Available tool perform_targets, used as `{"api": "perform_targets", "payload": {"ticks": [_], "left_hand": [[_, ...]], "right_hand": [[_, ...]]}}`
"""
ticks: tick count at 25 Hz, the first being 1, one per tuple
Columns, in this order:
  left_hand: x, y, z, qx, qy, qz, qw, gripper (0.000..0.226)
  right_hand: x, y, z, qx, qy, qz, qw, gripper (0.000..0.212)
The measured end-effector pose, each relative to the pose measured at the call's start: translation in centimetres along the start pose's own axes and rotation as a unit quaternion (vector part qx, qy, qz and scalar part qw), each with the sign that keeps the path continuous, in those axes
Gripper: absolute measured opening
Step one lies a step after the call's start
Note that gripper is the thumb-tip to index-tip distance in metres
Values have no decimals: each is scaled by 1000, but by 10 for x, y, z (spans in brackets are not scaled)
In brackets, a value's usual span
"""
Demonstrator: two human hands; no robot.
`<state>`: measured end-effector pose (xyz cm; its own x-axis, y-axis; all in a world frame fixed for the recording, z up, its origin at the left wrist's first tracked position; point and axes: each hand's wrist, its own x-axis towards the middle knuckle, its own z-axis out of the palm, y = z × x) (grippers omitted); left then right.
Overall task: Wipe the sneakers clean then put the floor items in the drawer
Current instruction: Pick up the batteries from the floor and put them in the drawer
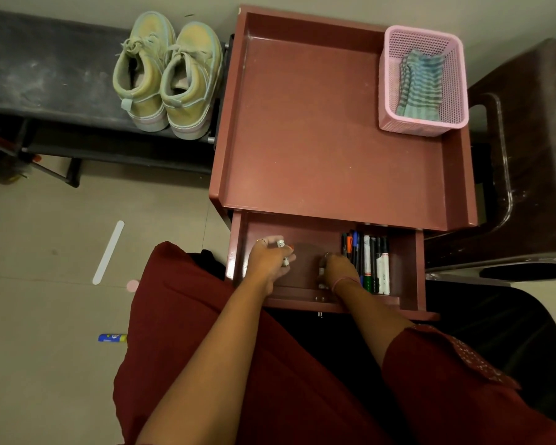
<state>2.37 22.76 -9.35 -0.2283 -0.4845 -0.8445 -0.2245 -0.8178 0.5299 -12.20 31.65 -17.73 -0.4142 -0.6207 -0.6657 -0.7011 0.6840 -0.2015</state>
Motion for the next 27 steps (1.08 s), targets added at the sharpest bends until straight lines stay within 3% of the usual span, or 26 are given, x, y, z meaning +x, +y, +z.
{"api": "perform_targets", "payload": {"ticks": [2, 3, 5, 6, 7, 10, 15, 18, 19, 22, 27], "left_hand": [[-1, 0, 0, 13, 4, 5, 1000, 21], [-1, 1, 1, 22, 2, 5, 1000, 23], [-1, 0, 3, 43, -18, -3, 999, 28], [-2, -1, 5, 52, -35, -9, 998, 31], [-5, 0, 8, 59, -53, -15, 997, 33], [-9, 1, 10, 74, -85, -27, 993, 27], [-3, 6, 0, 69, -9, 24, 997, 22], [-2, 7, -2, 46, 5, 36, 998, 17], [-2, 8, -1, 46, 6, 36, 998, 16], [-2, 9, 0, 49, 5, 33, 998, 17], [-2, 9, -1, 48, 2, 32, 998, 19]], "right_hand": [[0, 0, -12, 134, 2, 30, 991, 18], [-4, -3, -21, 264, -11, 64, 962, 16], [-16, -13, -39, 526, -112, 107, 836, 24], [-21, -16, -45, 583, -171, 99, 788, 31], [-26, -18, -49, 601, -218, 83, 765, 34], [-29, -23, -48, 618, -265, 46, 739, 26], [-8, -21, -28, 482, -177, 103, 852, 27], [2, -15, -19, 240, -108, 48, 964, 31], [2, -15, -18, 170, -67, 31, 983, 31], [4, -16, -13, 182, 4, 66, 981, 29], [5, -23, -11, 103, -16, 67, 992, 11]]}}
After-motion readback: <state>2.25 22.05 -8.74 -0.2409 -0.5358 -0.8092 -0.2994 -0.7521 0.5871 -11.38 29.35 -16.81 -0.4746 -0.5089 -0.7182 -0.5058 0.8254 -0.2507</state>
